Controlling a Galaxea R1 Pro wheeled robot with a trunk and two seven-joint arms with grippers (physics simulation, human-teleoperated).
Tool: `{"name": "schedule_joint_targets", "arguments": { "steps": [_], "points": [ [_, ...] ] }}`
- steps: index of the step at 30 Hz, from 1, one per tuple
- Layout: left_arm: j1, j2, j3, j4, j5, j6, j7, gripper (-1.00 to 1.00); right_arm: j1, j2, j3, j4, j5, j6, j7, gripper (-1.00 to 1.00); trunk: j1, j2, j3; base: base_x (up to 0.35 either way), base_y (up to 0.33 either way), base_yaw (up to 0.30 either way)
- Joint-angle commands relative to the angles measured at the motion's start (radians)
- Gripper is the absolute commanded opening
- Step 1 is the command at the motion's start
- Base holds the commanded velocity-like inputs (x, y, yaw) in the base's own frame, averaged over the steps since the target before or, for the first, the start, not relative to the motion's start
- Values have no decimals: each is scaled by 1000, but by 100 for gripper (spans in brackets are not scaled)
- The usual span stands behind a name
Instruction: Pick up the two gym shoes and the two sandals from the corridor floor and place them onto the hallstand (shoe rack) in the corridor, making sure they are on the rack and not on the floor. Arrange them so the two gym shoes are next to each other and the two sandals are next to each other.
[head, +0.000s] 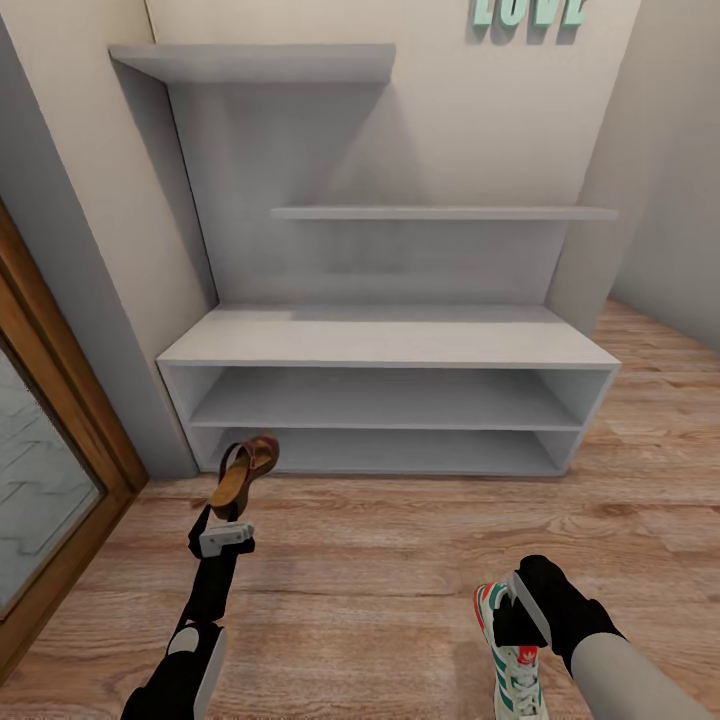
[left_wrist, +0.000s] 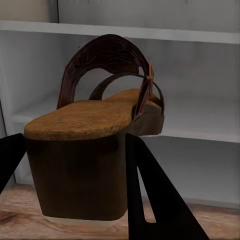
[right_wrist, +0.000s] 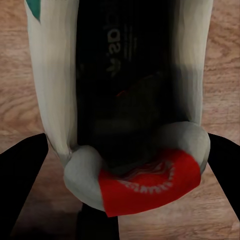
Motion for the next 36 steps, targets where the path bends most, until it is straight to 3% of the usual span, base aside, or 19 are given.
{"name": "schedule_joint_targets", "arguments": {
  "steps": [1, 36],
  "points": [
    [0, 0, 0, 0, 0, 0, 0, -100, 0, 0, 0, 0, 0, 0, 0, -100, 0, 0, -4, 0, 0, 0],
    [0, 0, 0, -4, 0, -1, 0, -100, 0, 0, 0, 0, 0, -1, 0, -100, 1, -1, -8, 0, 0, 0]
  ]
}}
